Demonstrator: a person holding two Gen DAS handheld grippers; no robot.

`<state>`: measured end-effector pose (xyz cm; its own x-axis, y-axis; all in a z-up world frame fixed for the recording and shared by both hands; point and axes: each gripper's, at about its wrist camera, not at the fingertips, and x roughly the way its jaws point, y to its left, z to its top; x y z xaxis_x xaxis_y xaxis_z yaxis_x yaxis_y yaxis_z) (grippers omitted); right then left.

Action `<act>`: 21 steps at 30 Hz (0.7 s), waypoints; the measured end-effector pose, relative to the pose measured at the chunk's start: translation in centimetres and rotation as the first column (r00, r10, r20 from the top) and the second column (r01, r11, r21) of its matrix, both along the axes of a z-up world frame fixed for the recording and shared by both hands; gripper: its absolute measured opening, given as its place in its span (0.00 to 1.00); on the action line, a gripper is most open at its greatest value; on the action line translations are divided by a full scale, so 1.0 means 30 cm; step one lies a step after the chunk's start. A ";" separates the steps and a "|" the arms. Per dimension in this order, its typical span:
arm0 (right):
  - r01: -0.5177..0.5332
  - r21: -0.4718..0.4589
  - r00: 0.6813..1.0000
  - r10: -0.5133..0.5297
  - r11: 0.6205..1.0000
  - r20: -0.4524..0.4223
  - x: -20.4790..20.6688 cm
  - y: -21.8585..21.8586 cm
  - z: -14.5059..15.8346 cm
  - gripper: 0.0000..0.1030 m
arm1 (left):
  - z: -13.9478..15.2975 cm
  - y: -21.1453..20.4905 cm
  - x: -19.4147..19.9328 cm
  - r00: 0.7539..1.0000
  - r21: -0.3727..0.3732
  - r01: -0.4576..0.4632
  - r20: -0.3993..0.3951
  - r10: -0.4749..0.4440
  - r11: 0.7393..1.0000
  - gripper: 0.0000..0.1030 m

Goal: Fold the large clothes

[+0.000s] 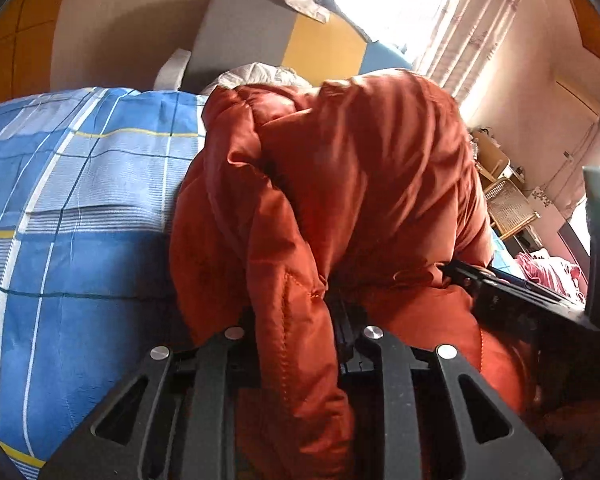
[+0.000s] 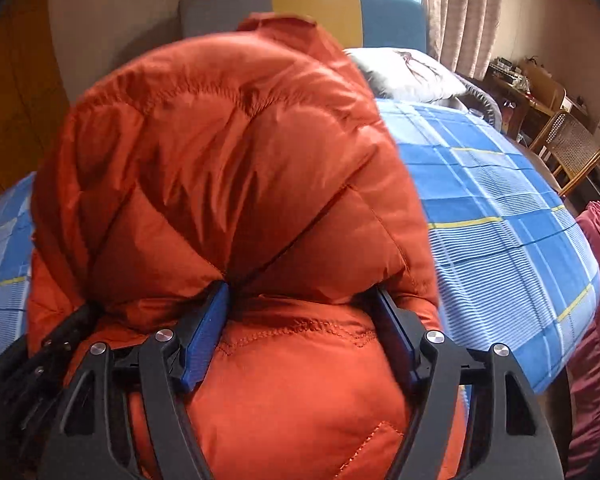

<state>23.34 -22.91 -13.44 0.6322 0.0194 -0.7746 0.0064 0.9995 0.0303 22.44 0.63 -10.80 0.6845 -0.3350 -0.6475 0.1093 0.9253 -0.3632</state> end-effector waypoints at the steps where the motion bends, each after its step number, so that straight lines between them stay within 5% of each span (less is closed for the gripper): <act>1: -0.004 -0.008 1.000 0.004 1.000 0.000 0.006 0.003 -0.008 0.69 | -0.004 -0.001 0.001 1.000 0.003 -0.007 -0.002 0.007 1.000 0.22; 11: -0.010 0.005 0.998 0.010 1.000 0.055 -0.071 -0.017 0.092 0.70 | 0.061 -0.005 -0.034 0.998 0.041 -0.063 -0.002 0.063 0.997 0.40; 21: -0.004 0.015 0.993 0.002 1.000 0.117 -0.197 -0.014 0.156 0.84 | 0.115 -0.009 -0.082 0.993 0.080 -0.121 0.019 0.120 0.989 0.58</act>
<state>17.44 -23.34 -8.78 0.7185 0.0327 -0.6947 -0.0013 0.9990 0.0456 19.96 0.38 -7.36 0.7262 -0.1961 -0.6589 -0.0004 0.9583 -0.2857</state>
